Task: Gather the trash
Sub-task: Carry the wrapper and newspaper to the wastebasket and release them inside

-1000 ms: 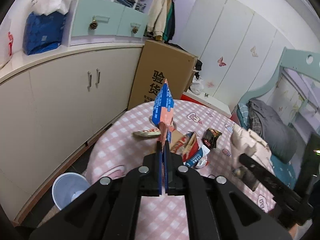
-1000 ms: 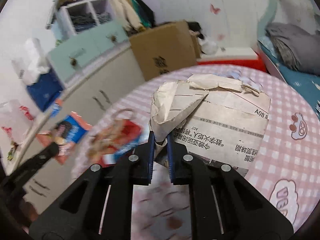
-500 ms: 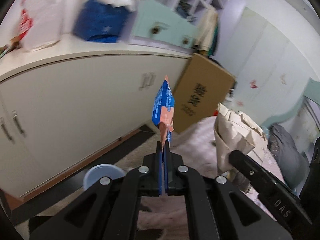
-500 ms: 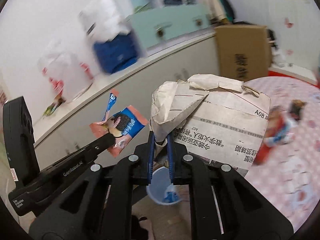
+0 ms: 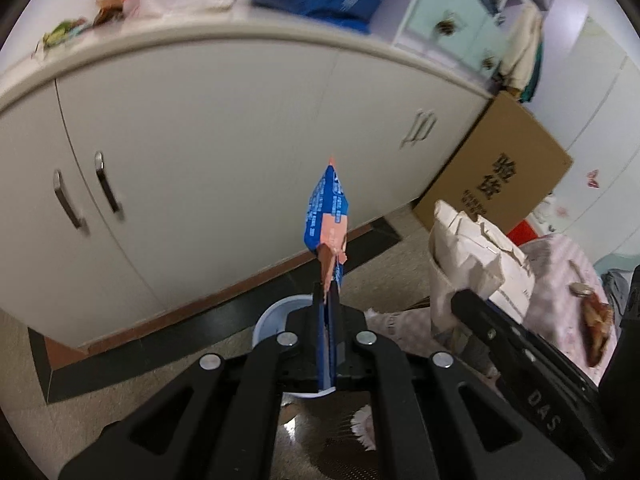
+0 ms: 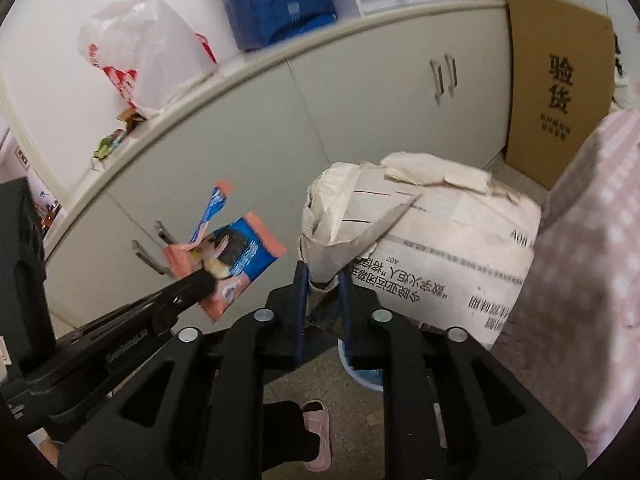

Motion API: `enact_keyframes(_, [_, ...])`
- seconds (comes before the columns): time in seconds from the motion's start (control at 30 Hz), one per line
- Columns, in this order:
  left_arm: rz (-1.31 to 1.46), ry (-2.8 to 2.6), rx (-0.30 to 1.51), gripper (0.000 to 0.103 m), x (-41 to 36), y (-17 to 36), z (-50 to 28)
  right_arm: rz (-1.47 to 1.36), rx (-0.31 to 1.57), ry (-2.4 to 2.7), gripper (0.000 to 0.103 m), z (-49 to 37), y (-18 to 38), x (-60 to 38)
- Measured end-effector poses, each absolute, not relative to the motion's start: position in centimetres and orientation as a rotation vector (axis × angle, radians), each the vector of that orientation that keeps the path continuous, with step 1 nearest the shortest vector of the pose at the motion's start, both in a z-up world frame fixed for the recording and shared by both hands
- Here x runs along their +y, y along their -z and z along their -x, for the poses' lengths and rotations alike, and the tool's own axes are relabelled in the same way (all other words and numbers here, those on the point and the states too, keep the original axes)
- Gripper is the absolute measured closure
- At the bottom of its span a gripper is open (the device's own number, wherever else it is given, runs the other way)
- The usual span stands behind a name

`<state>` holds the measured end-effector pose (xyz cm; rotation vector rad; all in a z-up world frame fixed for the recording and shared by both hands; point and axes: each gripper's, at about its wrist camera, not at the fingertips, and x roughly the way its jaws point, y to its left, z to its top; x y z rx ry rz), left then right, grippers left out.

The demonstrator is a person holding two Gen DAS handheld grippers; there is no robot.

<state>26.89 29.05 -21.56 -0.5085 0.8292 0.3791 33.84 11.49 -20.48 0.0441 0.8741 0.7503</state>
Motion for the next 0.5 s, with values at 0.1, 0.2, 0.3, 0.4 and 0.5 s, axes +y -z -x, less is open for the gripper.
enact_keyframes(0.1, [0.525,-0.392,0.873,0.101,30.4,23.8,-28.1,-0.029,0.915,-0.731,0.075,-35.5,23.1,12.8])
enact_keyframes(0.2, [0.537,-0.393,0.907,0.101,30.7,25.6,-28.6,-0.013,0.951,-0.711,0.051,-36.7,25.2,13.4])
enact_keyframes(0.3, [0.55,-0.384,0.944,0.101,31.2,27.4,-29.6,-0.008,0.977,-0.692,0.051,-37.4,26.7,13.6])
enact_keyframes(0.4, [0.55,-0.374,0.975,0.101,31.2,28.7,-30.3,-0.009,0.991,-0.681,0.051,-37.6,27.5,13.4])
enact_keyframes(0.5, [0.542,-0.365,0.987,0.101,30.8,29.2,-30.8,0.006,0.98,-0.658,0.051,-37.4,27.3,13.2])
